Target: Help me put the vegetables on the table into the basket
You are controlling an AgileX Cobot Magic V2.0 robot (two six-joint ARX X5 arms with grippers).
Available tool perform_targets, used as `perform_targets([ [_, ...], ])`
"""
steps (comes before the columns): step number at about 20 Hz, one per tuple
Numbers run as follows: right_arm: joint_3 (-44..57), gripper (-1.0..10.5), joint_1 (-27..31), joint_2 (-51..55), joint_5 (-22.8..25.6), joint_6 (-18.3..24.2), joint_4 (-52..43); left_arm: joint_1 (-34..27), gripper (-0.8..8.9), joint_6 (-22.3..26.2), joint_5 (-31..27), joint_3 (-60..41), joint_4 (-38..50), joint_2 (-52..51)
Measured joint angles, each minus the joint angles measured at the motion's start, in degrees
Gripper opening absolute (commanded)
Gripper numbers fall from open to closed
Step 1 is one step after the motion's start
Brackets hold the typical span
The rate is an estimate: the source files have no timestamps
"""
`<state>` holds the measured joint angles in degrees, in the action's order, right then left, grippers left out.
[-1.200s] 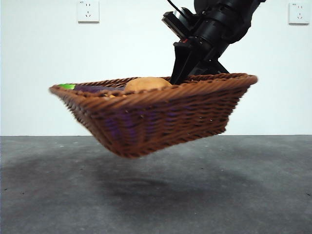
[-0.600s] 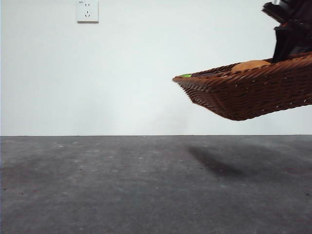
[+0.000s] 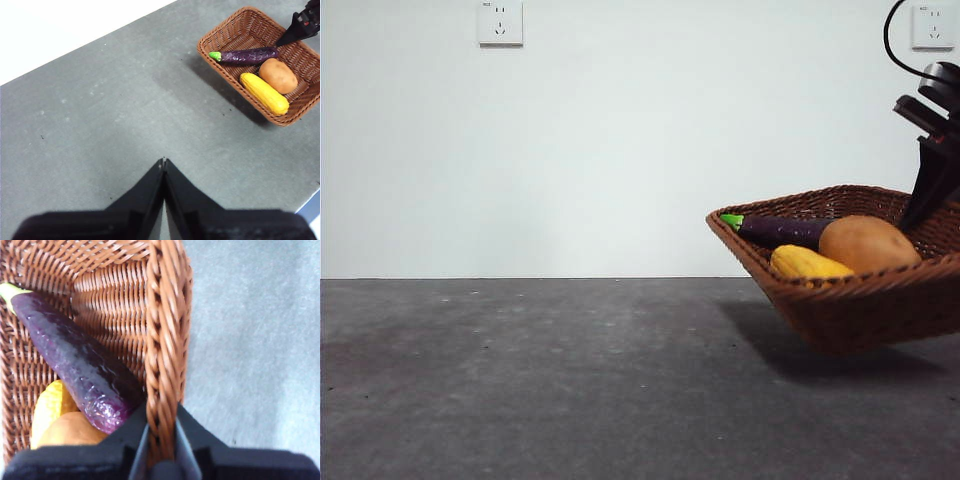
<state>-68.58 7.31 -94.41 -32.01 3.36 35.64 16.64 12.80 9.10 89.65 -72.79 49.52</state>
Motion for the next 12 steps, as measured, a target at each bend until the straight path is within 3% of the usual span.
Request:
perform_targets([
  [12, 2.60, -0.1, 0.07, -7.93, 2.05, -2.05, -6.21, 0.00, -0.07, -0.02, 0.00, 0.00, -0.04, 0.13],
])
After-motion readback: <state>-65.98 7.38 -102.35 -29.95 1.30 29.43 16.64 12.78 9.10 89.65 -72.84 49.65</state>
